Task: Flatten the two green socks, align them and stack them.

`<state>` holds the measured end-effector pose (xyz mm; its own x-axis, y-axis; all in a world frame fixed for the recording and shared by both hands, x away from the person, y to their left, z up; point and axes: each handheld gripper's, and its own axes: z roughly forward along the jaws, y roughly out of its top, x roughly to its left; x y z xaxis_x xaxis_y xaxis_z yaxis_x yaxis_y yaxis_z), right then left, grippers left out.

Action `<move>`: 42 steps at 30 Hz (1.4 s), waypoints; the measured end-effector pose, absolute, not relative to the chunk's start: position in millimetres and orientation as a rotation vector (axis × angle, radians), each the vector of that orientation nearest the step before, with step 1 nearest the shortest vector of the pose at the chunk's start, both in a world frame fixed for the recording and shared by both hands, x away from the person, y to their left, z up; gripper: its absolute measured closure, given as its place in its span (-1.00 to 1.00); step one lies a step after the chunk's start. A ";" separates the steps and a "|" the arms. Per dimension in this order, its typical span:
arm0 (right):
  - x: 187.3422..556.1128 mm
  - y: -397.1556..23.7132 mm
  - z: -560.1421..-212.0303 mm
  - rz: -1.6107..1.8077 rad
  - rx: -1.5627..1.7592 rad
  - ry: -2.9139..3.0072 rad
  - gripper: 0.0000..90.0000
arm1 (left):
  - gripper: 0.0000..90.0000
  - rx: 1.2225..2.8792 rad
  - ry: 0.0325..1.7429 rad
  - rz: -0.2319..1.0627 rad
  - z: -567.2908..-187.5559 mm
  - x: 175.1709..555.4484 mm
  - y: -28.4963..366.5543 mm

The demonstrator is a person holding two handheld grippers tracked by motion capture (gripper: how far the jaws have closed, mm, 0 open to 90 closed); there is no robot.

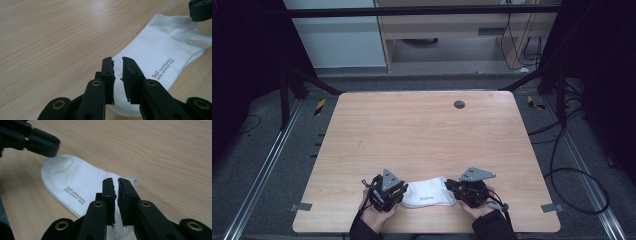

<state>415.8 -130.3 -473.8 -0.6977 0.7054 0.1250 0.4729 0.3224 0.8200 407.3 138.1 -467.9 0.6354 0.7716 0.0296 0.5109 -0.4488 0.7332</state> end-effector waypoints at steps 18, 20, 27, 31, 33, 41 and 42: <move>413.1 -132.7 -498.9 1.123 1.119 2.472 1.00 | 0.93 2.290 0.964 0.502 -489.3 403.1 125.5; 412.1 -131.5 -498.7 1.114 1.107 2.471 1.00 | 0.93 2.288 0.964 0.503 -489.2 403.1 125.6; 411.4 -133.7 -490.2 1.214 1.081 2.441 0.98 | 0.80 2.204 0.922 0.517 -476.7 402.3 129.4; 414.4 -136.9 -481.8 1.276 1.076 2.375 0.97 | 0.74 2.151 0.942 0.539 -468.7 405.7 136.8; 417.8 -139.0 -479.0 1.296 1.072 2.344 0.92 | 0.69 2.128 0.954 0.543 -466.1 408.8 141.6; 430.8 -155.4 -473.4 1.309 1.122 2.217 0.54 | 0.43 2.055 0.991 0.567 -460.9 422.5 164.3; 432.8 -158.8 -473.5 1.307 1.125 2.201 0.49 | 0.38 2.046 0.997 0.575 -460.6 424.3 167.9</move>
<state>432.8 -158.8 -473.5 -0.6270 0.7728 0.0983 0.4562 0.2620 0.8504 424.3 167.9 -460.6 0.5912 0.8043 0.0599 0.4548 -0.3938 0.7988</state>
